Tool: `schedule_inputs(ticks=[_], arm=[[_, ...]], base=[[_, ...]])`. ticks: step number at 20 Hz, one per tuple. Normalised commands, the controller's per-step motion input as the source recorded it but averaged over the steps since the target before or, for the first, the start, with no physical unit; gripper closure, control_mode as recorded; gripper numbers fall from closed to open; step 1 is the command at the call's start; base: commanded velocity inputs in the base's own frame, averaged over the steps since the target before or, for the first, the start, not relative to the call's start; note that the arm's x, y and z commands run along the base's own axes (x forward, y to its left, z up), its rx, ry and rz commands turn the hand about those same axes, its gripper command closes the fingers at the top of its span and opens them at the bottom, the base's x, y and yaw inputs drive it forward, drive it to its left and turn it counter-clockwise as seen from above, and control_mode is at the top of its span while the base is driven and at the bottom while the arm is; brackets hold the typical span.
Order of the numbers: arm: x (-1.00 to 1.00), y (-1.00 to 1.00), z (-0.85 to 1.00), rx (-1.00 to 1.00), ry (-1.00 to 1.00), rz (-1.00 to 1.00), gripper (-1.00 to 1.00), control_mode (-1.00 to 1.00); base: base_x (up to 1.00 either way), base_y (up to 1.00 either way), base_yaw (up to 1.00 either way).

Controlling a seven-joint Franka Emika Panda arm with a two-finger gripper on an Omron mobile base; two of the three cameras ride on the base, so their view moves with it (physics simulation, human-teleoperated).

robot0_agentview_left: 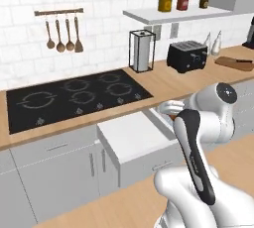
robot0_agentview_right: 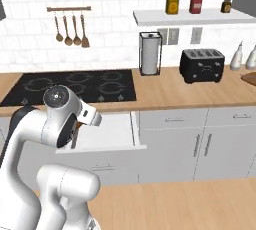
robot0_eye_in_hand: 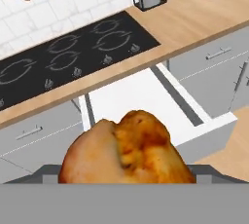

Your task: Pick up the knife from the drawer and place it on the cutting board. Then place the meat from the plate to the cutting board.

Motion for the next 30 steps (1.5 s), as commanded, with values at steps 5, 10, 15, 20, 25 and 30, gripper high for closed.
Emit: schedule_inputs(ticks=[5,10,15,20,25,30], arm=[[0.0,0.0,0.0,0.0,0.0,0.0,1.0,1.0],[0.0,0.0,0.0,0.0,0.0,0.0,1.0,1.0],[0.0,0.0,0.0,0.0,0.0,0.0,1.0,1.0],[0.0,0.0,0.0,0.0,0.0,0.0,1.0,1.0],[0.0,0.0,0.0,0.0,0.0,0.0,1.0,1.0],[0.0,0.0,0.0,0.0,0.0,0.0,1.0,1.0]], base=[[0.41,-1.0,0.16],[0.5,-1.0,0.16],[0.71,-1.0,0.14],[0.85,-1.0,0.12],[0.83,-1.0,0.12],[0.73,-1.0,0.12]])
